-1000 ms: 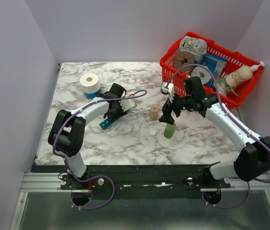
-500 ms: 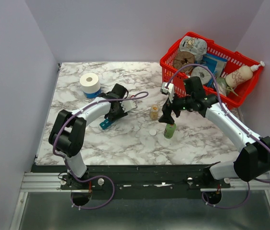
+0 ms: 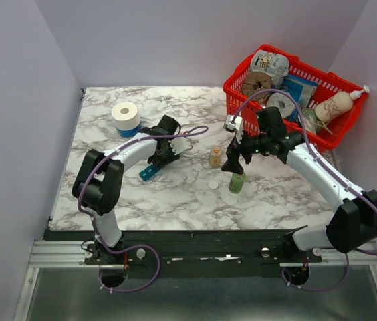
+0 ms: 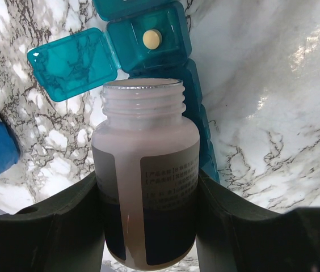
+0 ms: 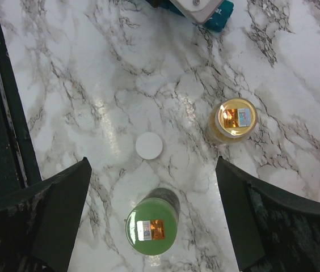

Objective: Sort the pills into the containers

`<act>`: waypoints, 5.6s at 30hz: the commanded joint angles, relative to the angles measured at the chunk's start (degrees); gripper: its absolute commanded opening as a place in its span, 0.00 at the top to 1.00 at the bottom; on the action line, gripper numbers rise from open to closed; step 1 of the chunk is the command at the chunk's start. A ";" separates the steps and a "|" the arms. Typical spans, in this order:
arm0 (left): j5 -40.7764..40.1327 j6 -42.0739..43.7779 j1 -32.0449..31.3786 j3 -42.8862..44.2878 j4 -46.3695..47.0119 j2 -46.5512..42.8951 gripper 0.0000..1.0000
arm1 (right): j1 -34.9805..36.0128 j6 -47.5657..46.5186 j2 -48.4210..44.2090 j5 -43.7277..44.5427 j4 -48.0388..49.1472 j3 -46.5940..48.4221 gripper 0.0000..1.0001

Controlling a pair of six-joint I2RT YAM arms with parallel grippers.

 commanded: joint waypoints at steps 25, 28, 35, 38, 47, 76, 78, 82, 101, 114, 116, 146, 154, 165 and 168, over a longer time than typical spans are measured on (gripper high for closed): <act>-5.78 -1.49 -2.18 4.80 -5.46 2.29 1.00 | -0.59 0.16 1.02 -2.03 0.40 -0.63 0.00; -6.13 -1.84 -2.53 5.24 -5.99 2.99 1.00 | -0.68 0.16 1.02 -2.12 0.40 -0.63 0.00; -6.84 -2.10 -2.71 5.50 -6.43 3.43 1.00 | -0.86 0.16 1.02 -2.47 0.31 -0.72 0.00; -7.28 -2.19 -2.62 5.77 -6.78 3.52 1.00 | -0.95 0.16 1.11 -2.38 0.31 -0.63 0.00; -6.84 -2.72 -2.71 6.12 -6.08 3.61 1.00 | -0.95 0.07 1.02 -2.47 0.23 -0.63 0.00; 24.63 -31.00 1.95 -50.37 68.16 -62.54 1.00 | -1.56 -0.55 3.39 -0.10 0.93 -1.16 0.00; 24.10 -36.10 2.04 -51.88 74.76 -64.85 1.00 | -1.56 -0.55 4.10 -0.18 0.93 -1.16 0.00; 25.24 -40.76 2.13 -53.99 82.76 -65.13 1.00 | -1.56 -0.55 5.15 -0.19 0.93 -1.16 0.00; 35.88 -9.32 12.76 -37.30 40.16 -42.29 1.00 | -1.74 -0.63 5.86 0.26 0.84 -1.25 0.00; 35.88 -1.05 12.85 -27.02 34.63 -19.87 1.00 | -1.74 -0.72 6.47 0.43 -0.12 -0.81 0.00; 35.35 -1.14 12.76 -24.39 31.83 -17.14 1.00 | -1.82 -0.72 6.38 0.26 -0.04 -0.81 0.00; 21.20 -2.89 7.67 -9.53 10.45 -6.50 1.00 | -2.53 -1.25 6.03 -0.71 -0.92 -0.54 0.00; 17.16 -3.60 6.17 -5.22 5.88 -4.57 1.00 | -2.79 -1.25 5.86 -1.15 -1.00 -0.54 0.00; 14.26 -4.13 4.68 -1.97 2.36 -2.55 1.00 | -3.14 -1.34 5.77 -1.67 -1.18 -0.54 0.00; 13.47 -4.21 4.59 -1.27 1.40 -1.93 1.00 | -3.23 -1.43 5.86 -1.68 -1.18 -0.45 0.00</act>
